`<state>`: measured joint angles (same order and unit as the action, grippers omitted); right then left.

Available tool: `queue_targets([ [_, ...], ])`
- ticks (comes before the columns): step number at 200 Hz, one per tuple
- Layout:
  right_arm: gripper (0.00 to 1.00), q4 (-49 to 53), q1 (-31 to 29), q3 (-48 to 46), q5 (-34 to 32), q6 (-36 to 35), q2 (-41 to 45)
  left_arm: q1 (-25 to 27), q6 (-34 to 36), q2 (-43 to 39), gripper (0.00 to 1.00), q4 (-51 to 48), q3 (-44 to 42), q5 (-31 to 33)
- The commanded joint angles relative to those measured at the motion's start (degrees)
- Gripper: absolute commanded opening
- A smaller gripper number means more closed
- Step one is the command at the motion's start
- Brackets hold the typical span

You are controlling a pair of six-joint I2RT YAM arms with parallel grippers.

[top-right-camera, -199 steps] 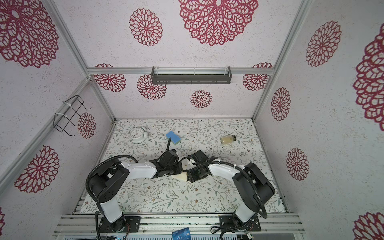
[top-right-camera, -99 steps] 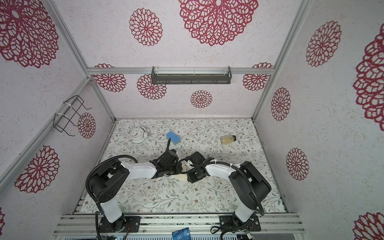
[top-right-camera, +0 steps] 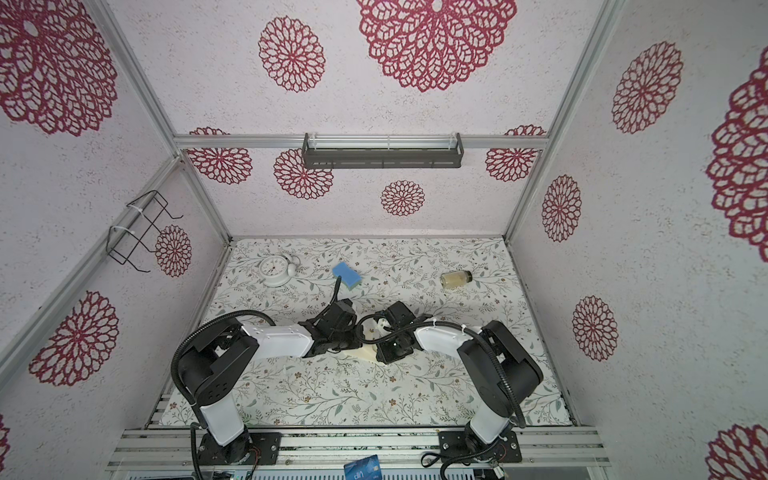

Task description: Fold a paper plane with a square sheet of paper (fold left side to right side)

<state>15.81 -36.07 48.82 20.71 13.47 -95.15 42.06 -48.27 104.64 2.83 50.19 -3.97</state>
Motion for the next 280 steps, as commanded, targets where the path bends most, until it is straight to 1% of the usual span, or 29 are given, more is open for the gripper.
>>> queue_targets([
  [1,0.20,0.6,0.5,-1.0,1.9,0.5,-0.7,-0.3,-0.3,0.9,0.00,-3.6,-1.9,1.3],
  [24,0.20,0.5,0.7,-1.2,2.4,0.5,-1.0,-0.5,0.2,-0.3,0.00,-3.3,-1.9,1.2],
  [54,0.19,0.5,0.8,-1.2,2.4,0.5,-1.3,-0.4,0.9,-4.7,0.00,-2.2,-2.4,1.0],
  [100,0.18,0.4,0.9,-1.2,2.8,0.5,-1.7,0.8,0.7,-11.3,0.00,0.0,-6.6,0.4],
  [131,0.18,0.2,1.0,-1.4,3.0,0.5,-1.9,2.5,0.9,-13.5,0.00,1.6,-9.0,-0.3],
  [177,0.16,0.2,1.1,-1.2,3.1,0.4,-2.1,5.7,4.3,-12.2,0.00,4.1,-9.1,-2.9],
  [202,0.16,0.1,1.1,-1.2,3.1,0.3,-2.3,7.2,5.7,-10.1,0.00,4.5,-7.2,-2.5],
  [255,0.15,0.3,1.2,-1.3,3.1,0.3,-2.5,7.3,7.2,-5.3,0.00,5.4,-3.6,-2.1],
  [280,0.15,0.3,1.2,-1.4,3.1,0.3,-2.5,7.2,8.6,-3.5,0.00,3.6,-1.5,-1.3],
])
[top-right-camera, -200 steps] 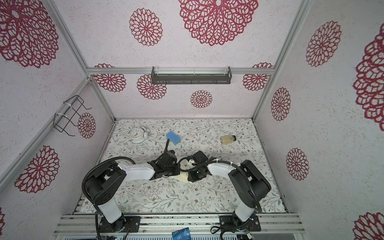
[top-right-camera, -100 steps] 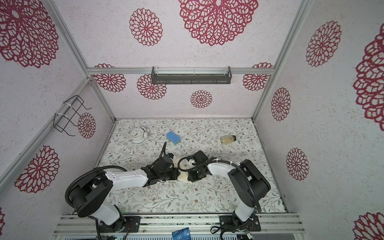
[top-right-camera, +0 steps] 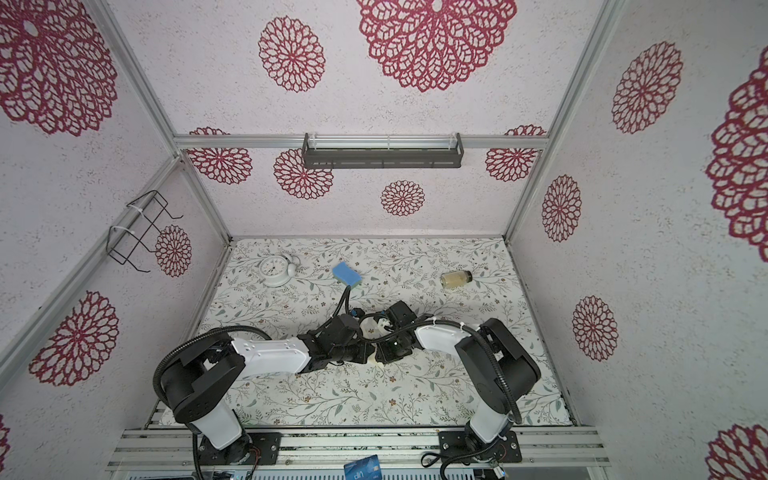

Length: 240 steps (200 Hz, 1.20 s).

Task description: Fold a paper plane with a square sheet of paper (fold left side to right side)

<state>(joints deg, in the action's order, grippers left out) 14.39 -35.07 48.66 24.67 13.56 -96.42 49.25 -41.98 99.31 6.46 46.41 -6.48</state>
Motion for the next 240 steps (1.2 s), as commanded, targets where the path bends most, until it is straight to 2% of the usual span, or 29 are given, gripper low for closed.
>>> queue_targets([
  [1,0.15,1.7,0.2,-1.3,-0.8,0.2,-1.2,0.0,2.3,1.9,0.00,0.0,2.3,1.2],
  [174,0.15,1.5,0.4,-1.5,-0.2,0.2,-1.1,-2.5,3.1,5.7,0.00,-3.8,2.9,4.9],
  [198,0.21,0.7,0.4,-1.5,1.0,1.7,1.1,-2.5,2.5,5.6,0.00,-3.3,2.4,4.7],
  [218,0.36,-0.3,0.4,-1.4,0.1,4.6,6.0,-2.5,1.7,5.6,0.00,-2.5,1.7,4.6],
  [240,0.40,-0.3,0.4,-1.0,-2.2,7.5,9.9,-2.5,0.8,5.6,0.00,-1.6,1.1,4.6],
])
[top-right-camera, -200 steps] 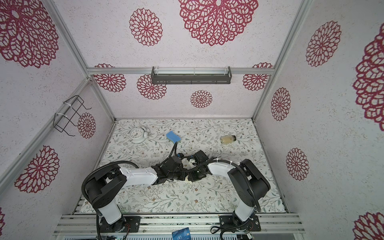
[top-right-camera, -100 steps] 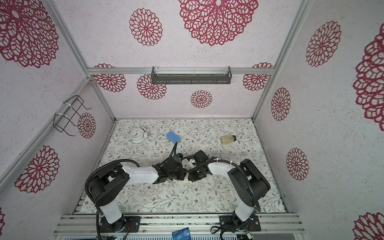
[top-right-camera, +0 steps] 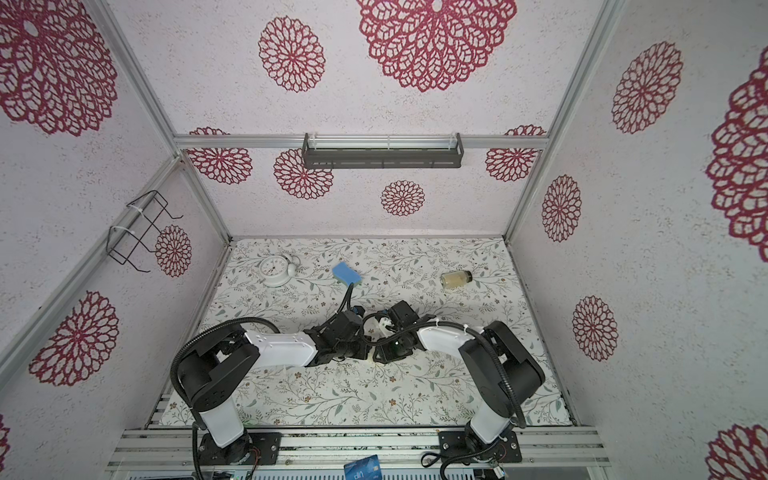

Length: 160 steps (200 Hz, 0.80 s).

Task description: Fold a paper plane with a square sheet of paper (fold left side to right side)

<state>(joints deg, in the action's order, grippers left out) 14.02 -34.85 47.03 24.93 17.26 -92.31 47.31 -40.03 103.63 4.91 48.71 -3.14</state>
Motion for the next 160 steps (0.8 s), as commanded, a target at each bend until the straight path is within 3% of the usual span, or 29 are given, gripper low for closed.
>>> queue_targets([
  [1,0.40,0.1,0.1,0.7,-2.5,3.9,5.9,-0.6,-1.3,1.3,0.00,0.0,-1.2,1.3],
  [27,0.31,-1.0,0.0,-0.3,-4.0,7.0,7.4,-0.6,-2.9,1.0,0.00,1.2,-2.3,1.2],
  [52,0.00,-2.6,-0.3,-1.1,-4.3,9.0,6.2,-0.5,-4.6,0.5,0.00,2.5,-3.6,1.5],
  [160,0.00,-5.5,-3.2,2.2,-6.8,10.7,-0.8,0.2,-7.8,-0.4,0.00,5.2,-6.9,2.5],
])
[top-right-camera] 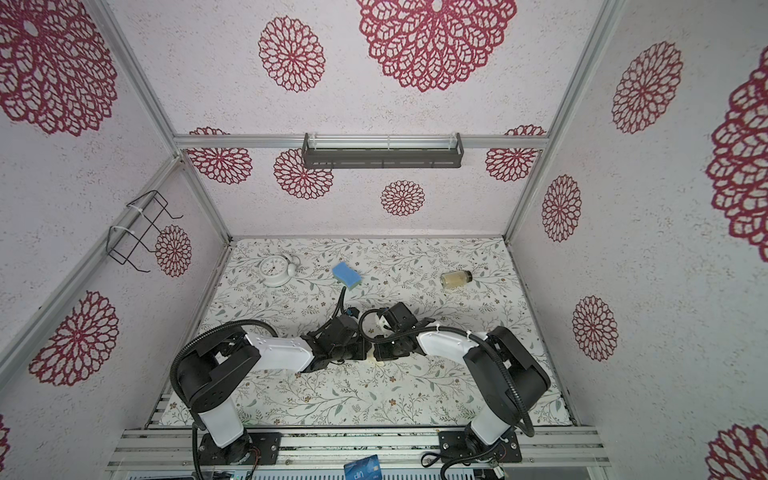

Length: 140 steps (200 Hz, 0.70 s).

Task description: Fold a paper plane with a square sheet of paper (fold left side to right side)

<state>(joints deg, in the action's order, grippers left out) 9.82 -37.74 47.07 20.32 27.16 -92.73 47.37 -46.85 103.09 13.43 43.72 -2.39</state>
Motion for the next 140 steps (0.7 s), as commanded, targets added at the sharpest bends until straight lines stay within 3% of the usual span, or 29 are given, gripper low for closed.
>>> queue_targets([
  [1,0.00,-1.3,-0.4,2.3,-2.3,0.8,-0.4,0.2,-1.0,0.1,0.00,-3.3,-2.0,1.8],
  [79,0.00,-1.7,-0.5,3.2,-4.5,0.9,-4.8,0.7,-2.7,0.4,0.00,-1.9,-3.4,2.4],
  [140,0.00,-0.5,-2.1,-1.5,-5.8,-0.1,-1.8,0.9,-4.2,1.0,0.00,-1.7,-3.9,2.8],
])
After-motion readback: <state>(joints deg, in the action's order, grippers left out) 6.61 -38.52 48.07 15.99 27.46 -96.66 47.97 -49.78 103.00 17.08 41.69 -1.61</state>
